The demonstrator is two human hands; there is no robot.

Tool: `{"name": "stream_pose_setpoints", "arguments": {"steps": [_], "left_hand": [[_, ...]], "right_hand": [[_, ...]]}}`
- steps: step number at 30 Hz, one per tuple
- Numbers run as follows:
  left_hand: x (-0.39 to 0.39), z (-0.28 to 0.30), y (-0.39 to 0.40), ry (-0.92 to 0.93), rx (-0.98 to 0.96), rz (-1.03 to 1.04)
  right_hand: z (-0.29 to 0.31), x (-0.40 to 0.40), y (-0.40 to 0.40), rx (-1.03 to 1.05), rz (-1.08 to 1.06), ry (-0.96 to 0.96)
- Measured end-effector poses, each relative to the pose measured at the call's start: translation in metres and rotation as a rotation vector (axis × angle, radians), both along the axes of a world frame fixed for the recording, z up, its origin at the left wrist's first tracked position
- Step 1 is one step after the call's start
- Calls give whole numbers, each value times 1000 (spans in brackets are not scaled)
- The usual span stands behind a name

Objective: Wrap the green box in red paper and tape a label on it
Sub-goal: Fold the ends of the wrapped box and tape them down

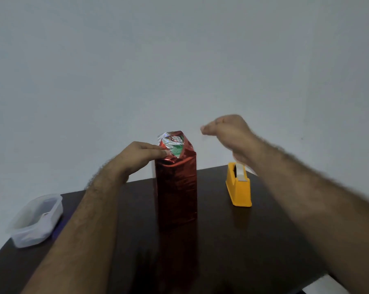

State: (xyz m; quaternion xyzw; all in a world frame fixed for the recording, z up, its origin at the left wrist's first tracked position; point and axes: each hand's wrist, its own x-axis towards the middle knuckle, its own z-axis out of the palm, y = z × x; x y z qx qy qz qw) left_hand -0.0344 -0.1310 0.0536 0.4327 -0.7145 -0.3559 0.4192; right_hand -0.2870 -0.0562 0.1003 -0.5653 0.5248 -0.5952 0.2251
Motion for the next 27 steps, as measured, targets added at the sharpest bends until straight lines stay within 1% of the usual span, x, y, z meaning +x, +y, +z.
{"name": "stream_pose_setpoints", "arguments": {"steps": [2, 5, 8, 11, 14, 19, 22, 27], "left_hand": [[1, 1, 1, 8, -3, 15], [0, 1, 3, 2, 6, 17], [0, 2, 3, -11, 13, 15], [3, 3, 4, -31, 24, 10], [8, 3, 3, -65, 25, -8], [13, 3, -2, -106, 24, -43], [12, 3, -3, -110, 25, -62], [13, 2, -6, -129, 25, -58]], "right_hand": [[41, 6, 6, 99, 141, 236], [77, 22, -2, 249, 207, 554], [91, 48, -19, 343, 228, 754], [87, 66, -48, 468, 219, 904], [78, 74, -68, 545, 173, 939], [66, 74, -80, 604, 207, 847], [66, 75, -82, 611, 222, 830], [66, 79, -82, 672, 225, 935]]}}
